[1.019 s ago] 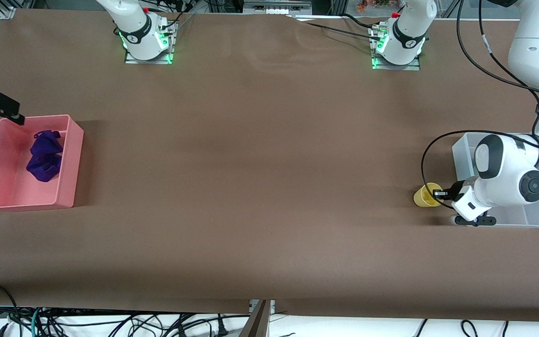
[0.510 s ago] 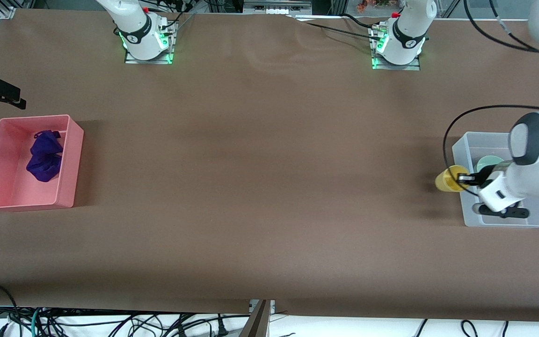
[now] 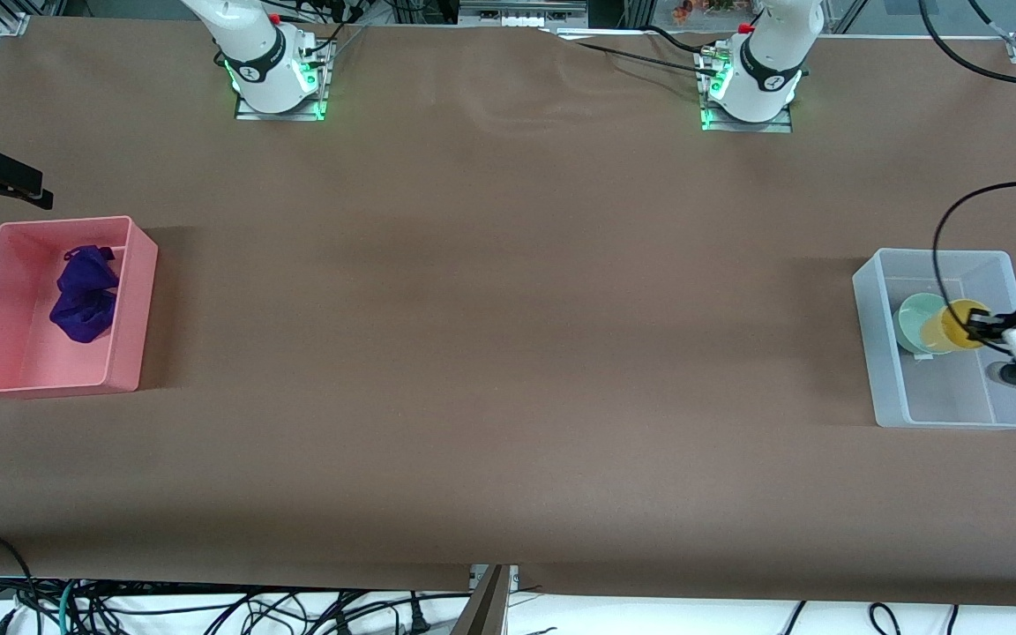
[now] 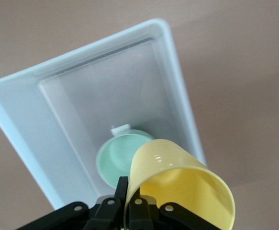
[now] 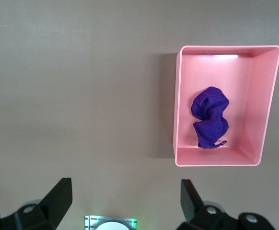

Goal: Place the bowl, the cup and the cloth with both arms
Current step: 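Lower the yellow cup into the green bowl with the left gripper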

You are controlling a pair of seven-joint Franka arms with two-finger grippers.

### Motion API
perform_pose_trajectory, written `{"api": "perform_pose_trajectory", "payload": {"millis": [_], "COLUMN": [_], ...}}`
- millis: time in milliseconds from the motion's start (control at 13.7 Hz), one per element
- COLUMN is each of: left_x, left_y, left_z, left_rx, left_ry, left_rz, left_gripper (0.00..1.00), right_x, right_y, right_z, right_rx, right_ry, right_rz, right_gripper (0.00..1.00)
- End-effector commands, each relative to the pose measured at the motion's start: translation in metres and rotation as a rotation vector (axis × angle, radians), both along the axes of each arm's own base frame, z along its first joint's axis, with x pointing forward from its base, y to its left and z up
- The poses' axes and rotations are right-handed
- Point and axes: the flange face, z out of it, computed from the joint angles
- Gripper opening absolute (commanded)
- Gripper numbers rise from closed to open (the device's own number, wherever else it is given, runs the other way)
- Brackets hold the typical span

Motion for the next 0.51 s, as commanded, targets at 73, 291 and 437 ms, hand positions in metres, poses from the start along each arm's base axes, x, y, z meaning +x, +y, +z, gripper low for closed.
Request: {"api": "perform_pose_trajectory", "payload": {"millis": [73, 291, 437], "left_x": [-0.011, -0.029, -0.035], "left_y": [0.042, 0.050, 0.051], "left_z": [-0.054, -0.092, -0.106], "left_rx": [-0.030, -0.058, -0.069], "left_ry": [-0.024, -0.041, -0.037], "left_rz": [-0.063, -0.046, -0.039], "left_gripper": [0.00, 0.00, 0.00], "right_x": [0.008, 0.008, 0.008], "right_y": [0.004, 0.009, 0.008], "right_z": [0.009, 0.009, 0.008], "right_rx": [-0.008, -0.010, -0.012], "right_ry": [-0.018, -0.016, -0.014], "right_rz": [0.011, 0.020, 0.019], "right_gripper": [1.00, 1.00, 1.00]}}
